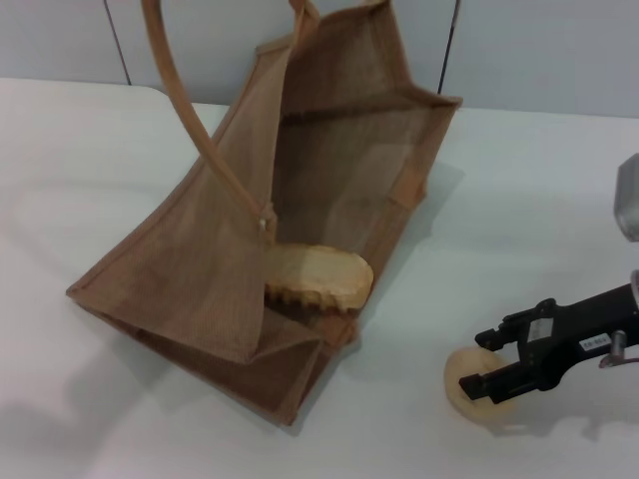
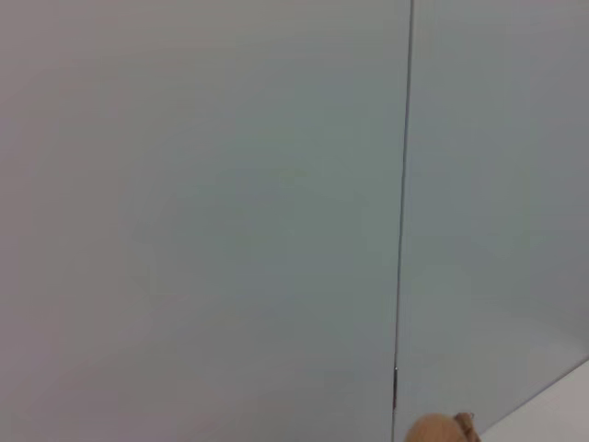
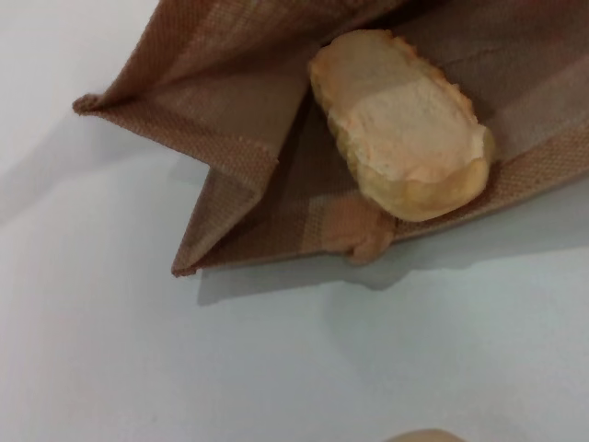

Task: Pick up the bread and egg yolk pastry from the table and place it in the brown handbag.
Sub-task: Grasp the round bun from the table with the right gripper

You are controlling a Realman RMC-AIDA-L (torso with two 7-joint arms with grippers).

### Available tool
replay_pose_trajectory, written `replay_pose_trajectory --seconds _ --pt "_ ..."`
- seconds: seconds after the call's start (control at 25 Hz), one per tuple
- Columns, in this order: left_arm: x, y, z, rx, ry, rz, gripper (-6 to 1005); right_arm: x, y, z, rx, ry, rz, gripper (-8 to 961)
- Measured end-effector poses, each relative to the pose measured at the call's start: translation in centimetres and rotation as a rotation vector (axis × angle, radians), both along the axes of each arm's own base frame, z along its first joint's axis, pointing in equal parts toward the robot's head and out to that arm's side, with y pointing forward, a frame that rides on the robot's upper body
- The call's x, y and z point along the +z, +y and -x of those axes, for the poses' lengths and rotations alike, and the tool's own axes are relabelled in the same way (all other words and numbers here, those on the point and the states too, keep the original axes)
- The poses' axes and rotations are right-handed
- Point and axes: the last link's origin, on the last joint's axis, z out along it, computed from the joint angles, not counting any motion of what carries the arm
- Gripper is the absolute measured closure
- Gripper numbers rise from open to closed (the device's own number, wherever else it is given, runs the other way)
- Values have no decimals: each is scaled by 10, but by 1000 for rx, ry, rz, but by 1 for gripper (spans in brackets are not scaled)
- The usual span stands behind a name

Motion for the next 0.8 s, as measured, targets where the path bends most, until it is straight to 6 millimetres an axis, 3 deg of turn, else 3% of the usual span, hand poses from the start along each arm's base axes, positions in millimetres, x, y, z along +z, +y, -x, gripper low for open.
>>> replay_pose_trajectory --seconds 0.56,0.8 --pt "0 1 2 9 -9 5 884 -8 1 5 -8 -32 53 201" --pt "0 1 2 8 -10 5 884 -8 8 3 -39 -70 24 348"
